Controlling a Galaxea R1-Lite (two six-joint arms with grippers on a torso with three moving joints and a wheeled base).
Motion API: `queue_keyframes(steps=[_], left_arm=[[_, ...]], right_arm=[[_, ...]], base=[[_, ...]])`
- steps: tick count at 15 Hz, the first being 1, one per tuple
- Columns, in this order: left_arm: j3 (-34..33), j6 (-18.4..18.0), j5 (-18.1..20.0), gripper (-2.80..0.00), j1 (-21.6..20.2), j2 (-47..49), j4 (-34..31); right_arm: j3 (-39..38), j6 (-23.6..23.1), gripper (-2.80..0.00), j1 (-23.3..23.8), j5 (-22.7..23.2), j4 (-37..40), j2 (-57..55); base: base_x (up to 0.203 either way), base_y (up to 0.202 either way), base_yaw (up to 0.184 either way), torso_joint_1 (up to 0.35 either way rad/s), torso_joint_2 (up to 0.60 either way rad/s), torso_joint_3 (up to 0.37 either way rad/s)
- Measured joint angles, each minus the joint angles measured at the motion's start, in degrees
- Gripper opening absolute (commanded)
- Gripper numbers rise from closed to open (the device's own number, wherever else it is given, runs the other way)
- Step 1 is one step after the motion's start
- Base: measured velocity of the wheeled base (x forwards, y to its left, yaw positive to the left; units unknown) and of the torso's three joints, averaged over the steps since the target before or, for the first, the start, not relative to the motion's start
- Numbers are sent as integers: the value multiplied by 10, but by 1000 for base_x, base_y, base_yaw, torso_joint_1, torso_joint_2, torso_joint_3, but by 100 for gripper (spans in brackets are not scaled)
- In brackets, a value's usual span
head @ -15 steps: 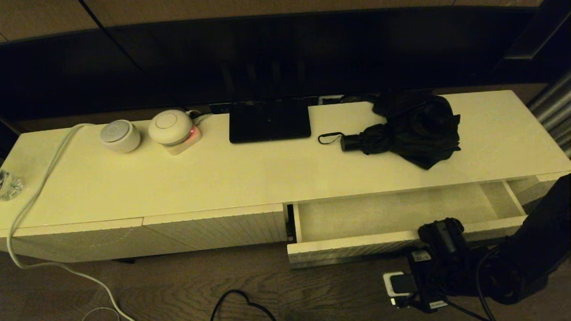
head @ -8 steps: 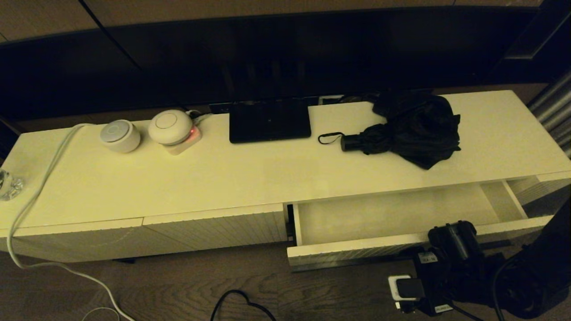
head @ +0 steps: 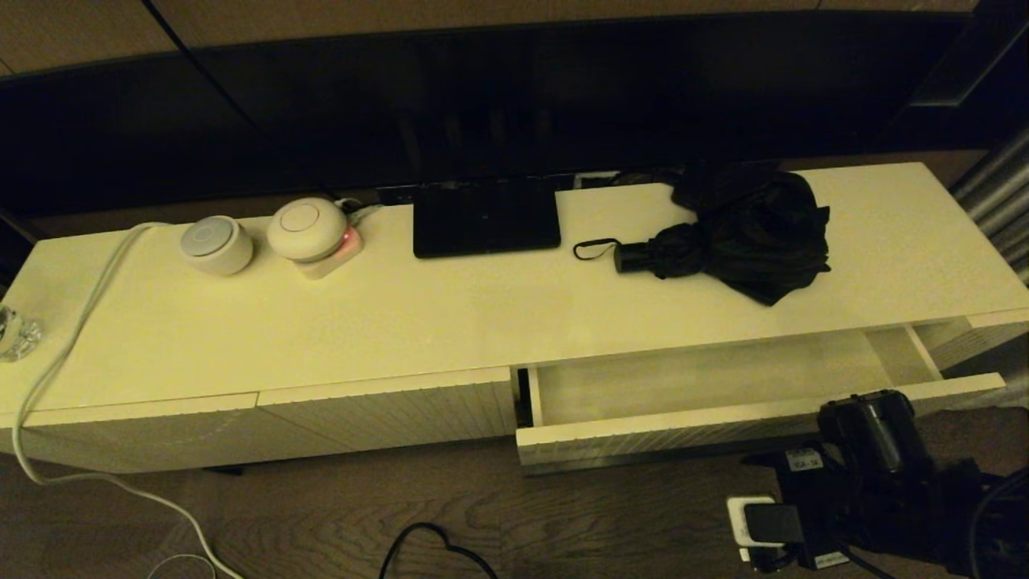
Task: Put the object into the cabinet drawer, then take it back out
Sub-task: Open the drawer
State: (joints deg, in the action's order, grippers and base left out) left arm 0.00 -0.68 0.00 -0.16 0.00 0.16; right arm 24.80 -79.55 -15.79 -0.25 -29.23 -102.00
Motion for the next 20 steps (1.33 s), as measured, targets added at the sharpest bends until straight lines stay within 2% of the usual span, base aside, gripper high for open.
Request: queue_keyframes(steps=[3,5,7,8,10,12,14,19,20], left_arm=[[0,0,0,-280,0,0,0],[0,0,0,-280,0,0,0],[0,0,0,-280,0,0,0],[0,0,0,-280,0,0,0],[0,0,0,-280,0,0,0],[0,0,0,-280,0,0,0],[0,0,0,-280,0,0,0],[0,0,0,-280,0,0,0],[0,0,0,-280,0,0,0]], right_arm=[[-3,28,-280,-3,0,131,128],[12,80,-280,-14,1,262,231],[47,169,-280,-27,6,410,316],[73,226,-280,-32,17,475,346],[126,366,-280,-38,43,559,375],[170,504,-280,-40,52,582,363],[202,608,-280,-41,52,584,334],[283,802,-280,-59,49,587,244],[296,828,-280,-63,47,586,227]], base=[[0,0,0,0,0,0],[0,0,0,0,0,0],[0,0,0,0,0,0],[0,0,0,0,0,0],[0,0,0,0,0,0],[0,0,0,0,0,0],[0,0,0,0,0,0],[0,0,0,0,0,0],[0,0,0,0,0,0]])
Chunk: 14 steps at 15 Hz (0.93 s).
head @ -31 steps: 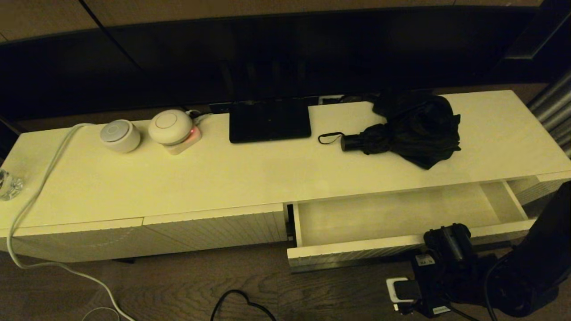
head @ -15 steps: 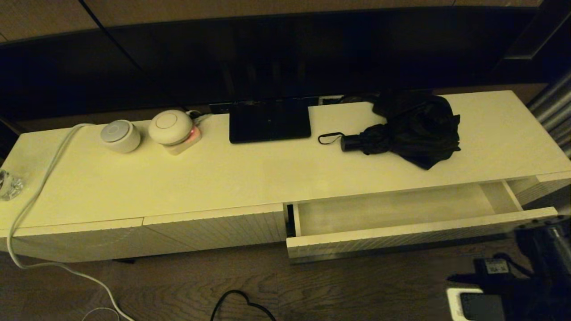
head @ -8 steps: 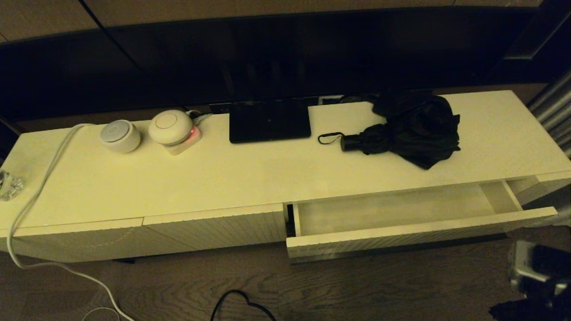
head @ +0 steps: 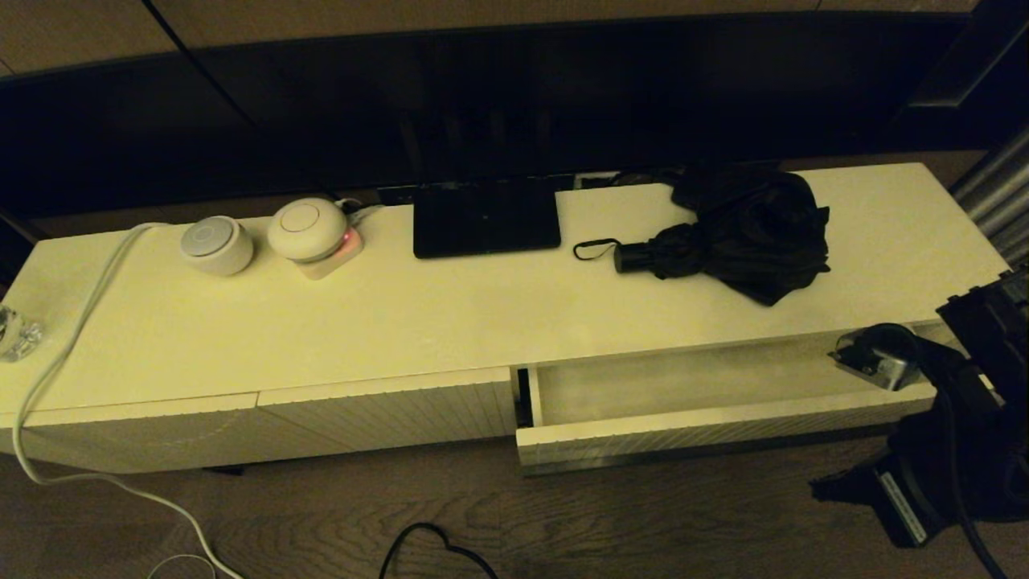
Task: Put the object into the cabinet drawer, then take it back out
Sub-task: Open the drawer
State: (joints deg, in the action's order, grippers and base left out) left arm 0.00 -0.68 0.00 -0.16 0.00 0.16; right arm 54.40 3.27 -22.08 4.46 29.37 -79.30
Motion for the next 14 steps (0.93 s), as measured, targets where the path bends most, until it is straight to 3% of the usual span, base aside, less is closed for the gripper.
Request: queue_keyframes(steps=[4,9,14], left_arm=[[0,0,0,-280,0,0,0],[0,0,0,-280,0,0,0],[0,0,0,-280,0,0,0]], right_arm=[[32,35,-280,-2,-27,-3,-53],[85,118,-280,-3,-52,-5,-115],[98,123,-280,-1,-53,-42,-140]], base=[[0,0,0,0,0,0],[0,0,0,0,0,0],[0,0,0,0,0,0]])
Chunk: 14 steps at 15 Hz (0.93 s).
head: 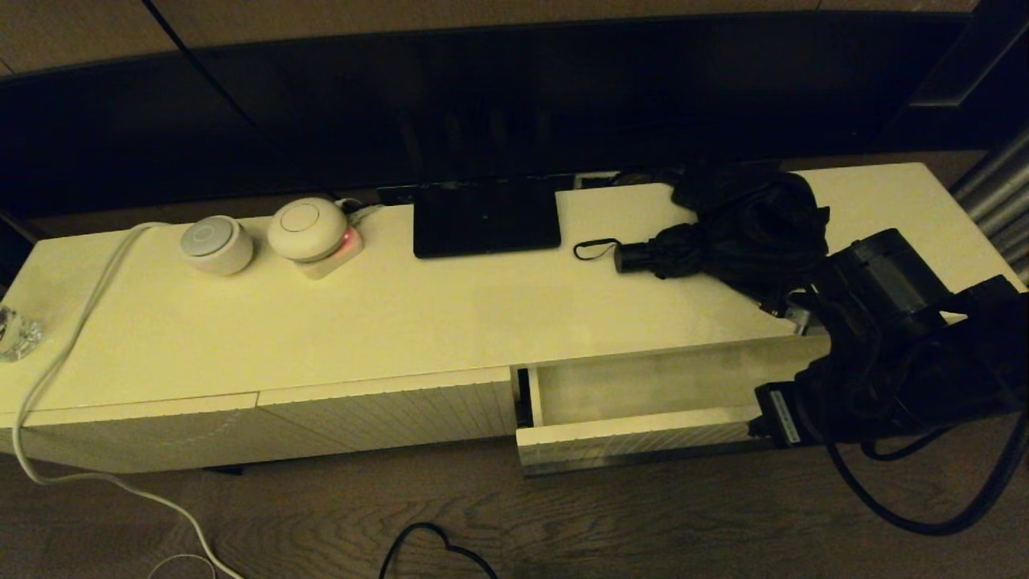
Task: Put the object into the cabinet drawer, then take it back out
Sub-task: Open the drawer
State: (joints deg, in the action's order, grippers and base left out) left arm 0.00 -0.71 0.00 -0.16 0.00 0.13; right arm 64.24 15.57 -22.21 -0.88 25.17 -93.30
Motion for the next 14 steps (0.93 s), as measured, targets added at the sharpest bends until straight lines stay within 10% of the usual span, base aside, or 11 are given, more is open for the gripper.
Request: queue_keyframes(steps=[14], left_arm=[[0,0,0,-280,0,0,0]], right_arm=[[-34,-9,-280,22,-36,-130,-28]], base=[[0,0,0,0,0,0]])
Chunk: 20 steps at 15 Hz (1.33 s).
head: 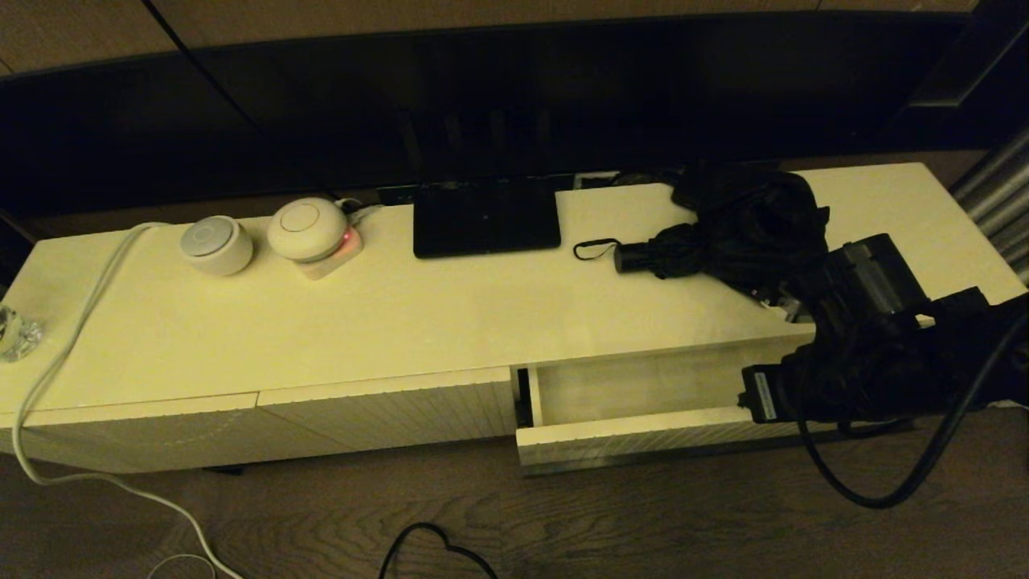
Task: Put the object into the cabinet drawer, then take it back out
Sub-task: Open the drawer
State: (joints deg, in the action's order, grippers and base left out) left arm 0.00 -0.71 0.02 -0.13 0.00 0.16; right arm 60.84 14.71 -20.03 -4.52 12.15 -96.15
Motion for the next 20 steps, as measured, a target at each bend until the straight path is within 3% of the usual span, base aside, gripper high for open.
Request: queue_keyframes(steps=[4,9,20], left_arm=[[0,0,0,-280,0,0,0],[0,0,0,-280,0,0,0],[0,0,0,-280,0,0,0]], right_arm=[[-15,-5,-280,0,1,-43,-13],[-24,-18,-280,0,0,-45,-19],[-62,-17,-280,-15,3,11,-18]], base=[[0,0,0,0,0,0],[0,0,0,0,0,0],[0,0,0,0,0,0]])
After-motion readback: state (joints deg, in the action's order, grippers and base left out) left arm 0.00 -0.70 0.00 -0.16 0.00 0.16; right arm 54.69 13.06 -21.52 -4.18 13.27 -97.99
